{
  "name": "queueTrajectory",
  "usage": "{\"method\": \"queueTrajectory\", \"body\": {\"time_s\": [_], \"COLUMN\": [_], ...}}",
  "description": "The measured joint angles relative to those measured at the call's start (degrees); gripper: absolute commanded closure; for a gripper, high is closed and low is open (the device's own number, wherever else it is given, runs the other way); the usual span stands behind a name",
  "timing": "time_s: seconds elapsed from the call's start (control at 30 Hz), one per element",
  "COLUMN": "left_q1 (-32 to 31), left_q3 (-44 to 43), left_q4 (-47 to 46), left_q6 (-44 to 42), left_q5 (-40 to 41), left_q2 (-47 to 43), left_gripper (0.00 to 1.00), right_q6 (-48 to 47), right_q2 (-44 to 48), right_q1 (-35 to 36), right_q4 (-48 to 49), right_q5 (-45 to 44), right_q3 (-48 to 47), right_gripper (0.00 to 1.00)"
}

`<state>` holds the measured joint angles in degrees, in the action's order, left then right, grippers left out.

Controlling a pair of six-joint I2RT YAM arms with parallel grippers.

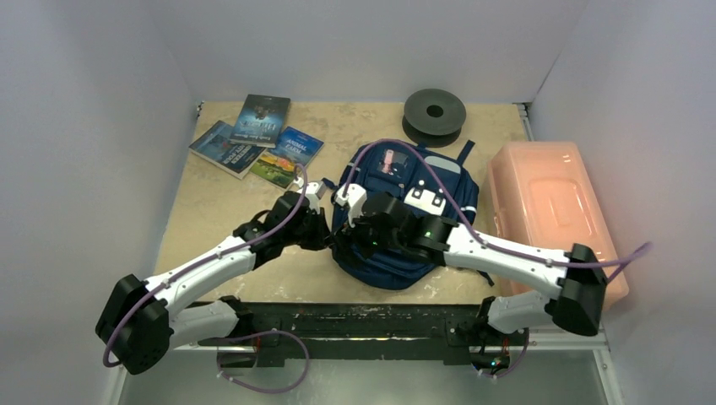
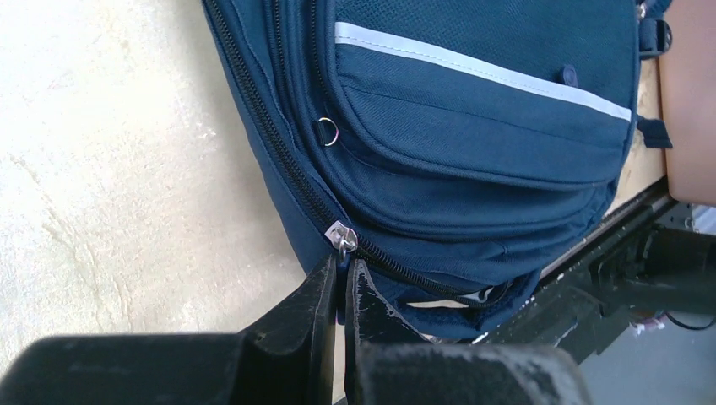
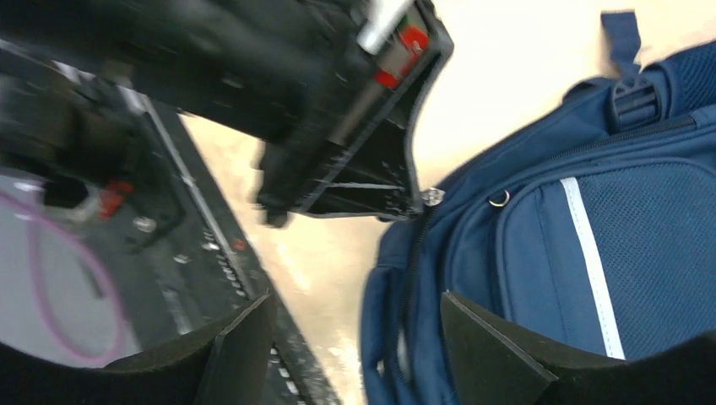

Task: Pack the student bag
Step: Unzip the student bag at the center of the board.

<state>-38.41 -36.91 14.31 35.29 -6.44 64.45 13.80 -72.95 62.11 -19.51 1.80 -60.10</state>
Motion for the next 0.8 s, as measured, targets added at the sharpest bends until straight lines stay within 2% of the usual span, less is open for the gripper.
{"method": "queueTrajectory", "body": {"time_s": [0.1,0.2,0.4,0.5,0.73,0.77,0.8], "left_q1": [-0.3,-0.3,-0.3,-0.3,-0.3,-0.3,-0.3], "left_q3": [0.0,0.0,0.2,0.2,1.0,1.0,1.1], "left_q4": [0.3,0.5,1.2,1.3,1.5,1.5,1.5], "left_q6": [-0.6,-0.9,-1.5,-1.7,-1.9,-1.9,-1.9], "left_q5": [-0.9,-1.4,-1.9,-2.0,-1.8,-1.8,-1.7], "left_q2": [-1.0,-2.0,-3.8,-4.4,-5.2,-5.2,-5.2], "left_gripper": [1.00,1.00,1.00,1.00,1.00,1.00,1.00], "right_q6": [-3.6,-5.8,-7.6,-7.8,-8.0,-8.2,-8.3], "right_q2": [-5.5,-7.5,-8.1,-8.9,-11.5,-11.6,-11.9], "right_q1": [-0.3,-1.0,-3.8,-4.3,-4.4,-4.3,-4.3], "right_q4": [2.9,5.0,9.8,11.1,13.1,13.2,13.4], "right_q5": [-1.5,-1.9,-2.3,-2.8,-3.6,-4.1,-4.4], "right_q3": [1.8,3.6,6.3,7.7,8.5,8.5,8.5], "right_gripper": [0.31,0.41,0.49,0.60,0.57,0.60,0.66]}}
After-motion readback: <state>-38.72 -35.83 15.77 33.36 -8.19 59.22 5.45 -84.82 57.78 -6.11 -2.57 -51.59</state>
